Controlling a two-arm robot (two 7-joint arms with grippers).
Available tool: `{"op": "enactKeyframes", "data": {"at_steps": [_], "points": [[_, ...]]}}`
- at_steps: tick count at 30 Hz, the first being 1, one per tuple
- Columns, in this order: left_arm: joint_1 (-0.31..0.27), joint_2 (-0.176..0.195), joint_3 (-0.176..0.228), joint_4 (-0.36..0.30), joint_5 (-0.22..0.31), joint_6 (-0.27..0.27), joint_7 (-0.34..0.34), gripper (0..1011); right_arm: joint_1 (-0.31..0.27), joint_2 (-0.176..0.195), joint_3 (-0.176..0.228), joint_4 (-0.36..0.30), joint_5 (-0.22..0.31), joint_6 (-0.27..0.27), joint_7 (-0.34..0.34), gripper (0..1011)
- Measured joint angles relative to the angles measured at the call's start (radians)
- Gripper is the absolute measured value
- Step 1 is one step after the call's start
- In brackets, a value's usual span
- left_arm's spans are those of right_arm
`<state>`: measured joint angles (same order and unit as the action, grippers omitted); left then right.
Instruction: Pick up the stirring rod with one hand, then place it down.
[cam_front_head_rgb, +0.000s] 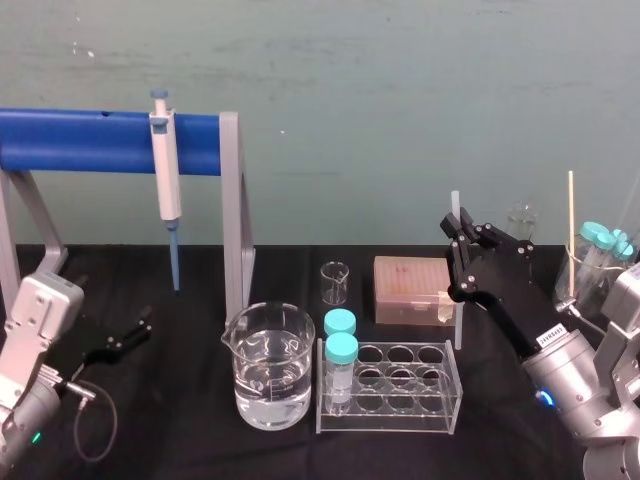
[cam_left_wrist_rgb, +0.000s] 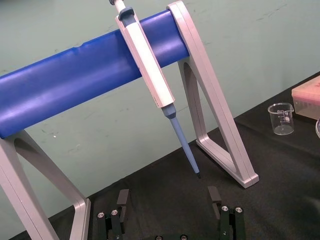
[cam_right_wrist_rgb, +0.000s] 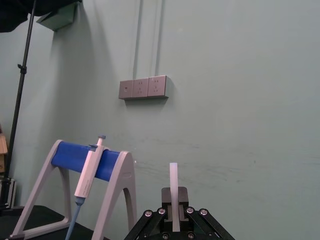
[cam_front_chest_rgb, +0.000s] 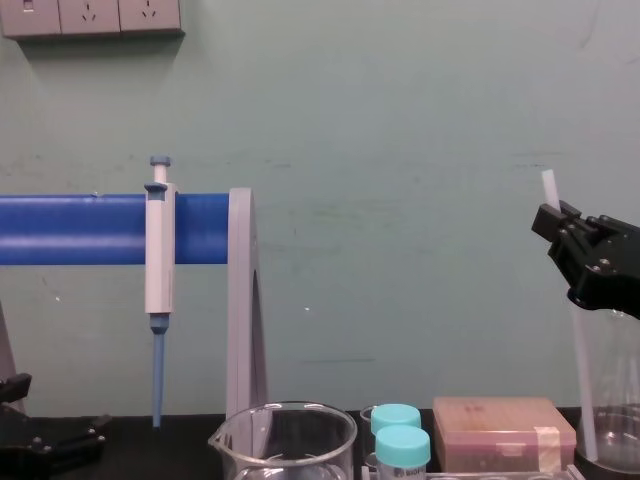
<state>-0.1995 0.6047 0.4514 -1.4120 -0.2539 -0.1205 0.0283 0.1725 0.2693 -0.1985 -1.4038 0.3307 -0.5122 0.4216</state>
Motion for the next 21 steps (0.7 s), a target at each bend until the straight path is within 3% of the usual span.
{"op": "enactKeyframes", "data": {"at_steps": [21], "points": [[0.0,0.0,0.0,0.0,0.0,0.0,0.0,1000,0.001,0.002,-0.002,0.001,0.002,-0.002,0.001,67]]}}
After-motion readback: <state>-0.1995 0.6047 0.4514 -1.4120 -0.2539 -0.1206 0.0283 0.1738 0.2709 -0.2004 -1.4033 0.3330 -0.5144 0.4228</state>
